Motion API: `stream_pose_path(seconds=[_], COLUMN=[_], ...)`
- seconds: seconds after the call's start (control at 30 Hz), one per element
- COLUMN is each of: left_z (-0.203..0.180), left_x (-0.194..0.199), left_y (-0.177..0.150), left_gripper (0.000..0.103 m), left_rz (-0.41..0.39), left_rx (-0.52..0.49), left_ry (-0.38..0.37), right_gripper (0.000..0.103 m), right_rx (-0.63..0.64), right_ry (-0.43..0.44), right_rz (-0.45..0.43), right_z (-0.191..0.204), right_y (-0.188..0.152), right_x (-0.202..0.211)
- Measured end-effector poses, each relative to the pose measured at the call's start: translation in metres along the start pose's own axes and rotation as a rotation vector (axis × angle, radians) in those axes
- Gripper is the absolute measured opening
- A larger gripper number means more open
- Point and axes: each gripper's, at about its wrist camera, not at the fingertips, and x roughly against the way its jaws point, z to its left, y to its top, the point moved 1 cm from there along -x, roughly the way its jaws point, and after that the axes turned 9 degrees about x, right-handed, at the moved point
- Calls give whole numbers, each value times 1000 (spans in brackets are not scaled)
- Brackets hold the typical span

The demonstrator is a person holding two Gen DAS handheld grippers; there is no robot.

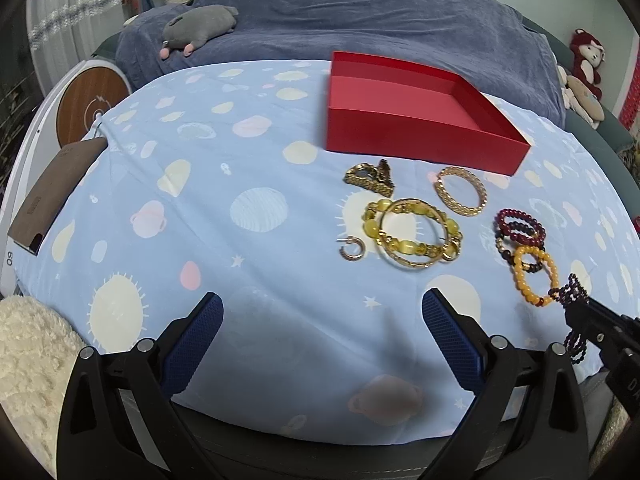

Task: Organize jewelry
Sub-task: 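Grasp the dark red beaded necklace with the right gripper, then grasp the thin gold bangle with the left gripper while the right gripper holds the necklace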

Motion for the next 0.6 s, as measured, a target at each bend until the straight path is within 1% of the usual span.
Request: stream_pose_path(seconds=[0.2, 0.27, 0.33, 0.37, 0.43, 0.6], left_z=[-10, -13, -18, -21, -25, -44], left_x=[2, -3, -11, -16, -23, -40], left_y=[11, 15, 20, 23, 24, 24], left_gripper=[94, 92, 87, 86, 86, 86], left_rz=[-5, 3, 14, 22, 32, 65], left_rx=[8, 15, 18, 18, 12, -41], left_ry=[-39, -44, -51, -51, -55, -58], right_gripper=[12, 12, 12, 12, 12, 12], right_rx=[-23, -36, -49, -55, -70, -92], right_ry=[7, 11, 15, 15, 20, 27], right_rz=[9, 12, 16, 18, 22, 32], right_z=[-6, -8, -11, -12, -14, -18], right_y=[-4, -5, -6, -7, -7, -8], right_x=[1, 0, -3, -4, -6, -11])
